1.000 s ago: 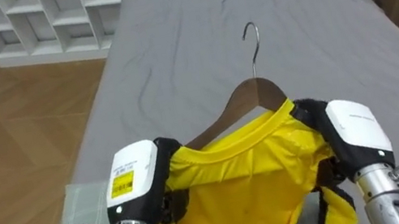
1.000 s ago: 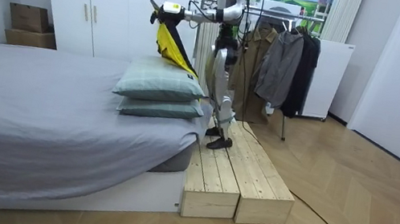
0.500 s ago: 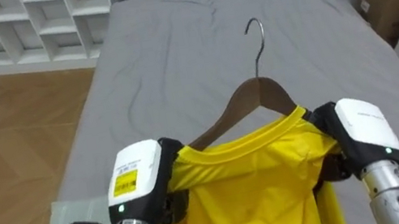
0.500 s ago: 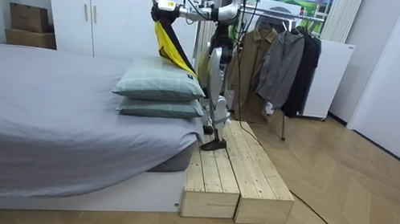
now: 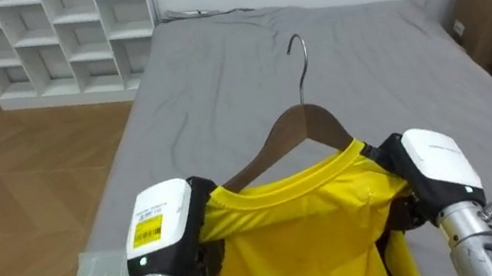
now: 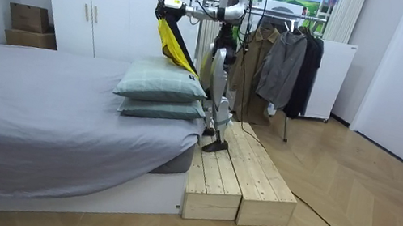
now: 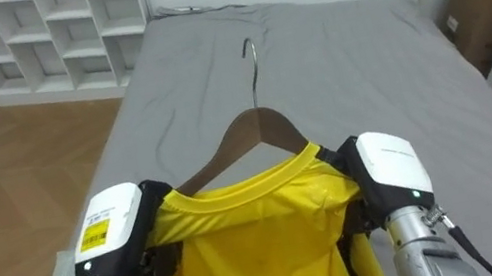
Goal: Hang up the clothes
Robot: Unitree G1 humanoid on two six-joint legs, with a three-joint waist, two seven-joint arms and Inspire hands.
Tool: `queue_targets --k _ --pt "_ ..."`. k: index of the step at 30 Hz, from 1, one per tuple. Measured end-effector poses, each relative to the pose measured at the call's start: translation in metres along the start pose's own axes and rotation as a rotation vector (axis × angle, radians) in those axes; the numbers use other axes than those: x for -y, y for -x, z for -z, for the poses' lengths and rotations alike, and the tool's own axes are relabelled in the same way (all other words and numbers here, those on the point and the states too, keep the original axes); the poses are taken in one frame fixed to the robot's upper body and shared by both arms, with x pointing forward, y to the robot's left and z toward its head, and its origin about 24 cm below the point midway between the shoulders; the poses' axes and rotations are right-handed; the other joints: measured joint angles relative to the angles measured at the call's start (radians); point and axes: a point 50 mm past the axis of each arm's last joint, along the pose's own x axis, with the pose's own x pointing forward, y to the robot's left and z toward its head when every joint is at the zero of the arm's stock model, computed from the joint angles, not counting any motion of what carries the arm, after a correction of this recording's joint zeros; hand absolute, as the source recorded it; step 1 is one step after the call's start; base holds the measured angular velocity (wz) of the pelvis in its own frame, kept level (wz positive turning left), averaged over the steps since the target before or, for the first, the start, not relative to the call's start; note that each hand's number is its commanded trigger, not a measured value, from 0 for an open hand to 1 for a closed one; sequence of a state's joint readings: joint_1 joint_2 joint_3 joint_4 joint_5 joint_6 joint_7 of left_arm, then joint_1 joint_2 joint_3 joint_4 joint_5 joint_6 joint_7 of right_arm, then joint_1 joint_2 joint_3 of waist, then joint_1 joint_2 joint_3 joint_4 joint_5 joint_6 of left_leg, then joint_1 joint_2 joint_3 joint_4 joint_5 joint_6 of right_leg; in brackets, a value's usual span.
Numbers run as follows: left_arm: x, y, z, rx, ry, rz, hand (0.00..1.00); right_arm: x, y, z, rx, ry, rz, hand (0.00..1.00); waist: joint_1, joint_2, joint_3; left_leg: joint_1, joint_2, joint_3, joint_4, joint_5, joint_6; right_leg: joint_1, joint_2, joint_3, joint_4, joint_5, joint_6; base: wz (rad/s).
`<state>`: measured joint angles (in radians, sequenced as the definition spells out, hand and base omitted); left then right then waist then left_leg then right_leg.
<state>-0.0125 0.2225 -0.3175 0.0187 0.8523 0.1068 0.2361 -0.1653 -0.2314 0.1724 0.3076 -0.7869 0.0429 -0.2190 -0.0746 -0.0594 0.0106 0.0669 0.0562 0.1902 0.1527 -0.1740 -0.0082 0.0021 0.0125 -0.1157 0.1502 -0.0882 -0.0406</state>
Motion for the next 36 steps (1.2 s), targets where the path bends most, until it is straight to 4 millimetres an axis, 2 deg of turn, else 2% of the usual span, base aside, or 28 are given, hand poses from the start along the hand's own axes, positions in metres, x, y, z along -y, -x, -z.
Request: queue_targets --k 1,14,32,36 --pt "0.000 0.000 0.000 0.000 0.000 0.000 0.00 0.000 0.000 0.000 0.000 0.000 0.000 1.00 0.000 0.000 0.0000 0.000 0.000 0.000 0.000 0.000 0.000 0.000 0.000 0.000 0.000 -0.001 -0.001 0.00" --pt "0.004 0.000 -0.008 0.022 0.059 -0.006 0.00 -0.007 0.002 -0.008 0.052 0.005 -0.029 1.00 -0.001 0.000 0.0001 -0.001 0.000 0.000 -0.002 0.000 0.000 0.001 -0.006 -0.024 0.000 -0.002 0.000 0.04" --pt "0.002 0.000 -0.014 0.069 0.102 -0.033 0.00 -0.005 0.002 -0.011 0.084 0.089 -0.009 1.00 -0.006 0.000 -0.0004 -0.002 -0.002 0.000 -0.002 -0.001 0.000 -0.002 -0.009 -0.023 0.002 -0.013 0.002 0.00" --pt "0.002 0.000 -0.012 0.045 0.177 -0.029 0.00 -0.007 0.005 -0.006 0.065 0.082 -0.015 1.00 -0.006 0.002 -0.0018 0.001 0.001 0.000 -0.002 -0.001 0.000 0.002 -0.010 -0.024 0.005 -0.013 0.002 0.00"
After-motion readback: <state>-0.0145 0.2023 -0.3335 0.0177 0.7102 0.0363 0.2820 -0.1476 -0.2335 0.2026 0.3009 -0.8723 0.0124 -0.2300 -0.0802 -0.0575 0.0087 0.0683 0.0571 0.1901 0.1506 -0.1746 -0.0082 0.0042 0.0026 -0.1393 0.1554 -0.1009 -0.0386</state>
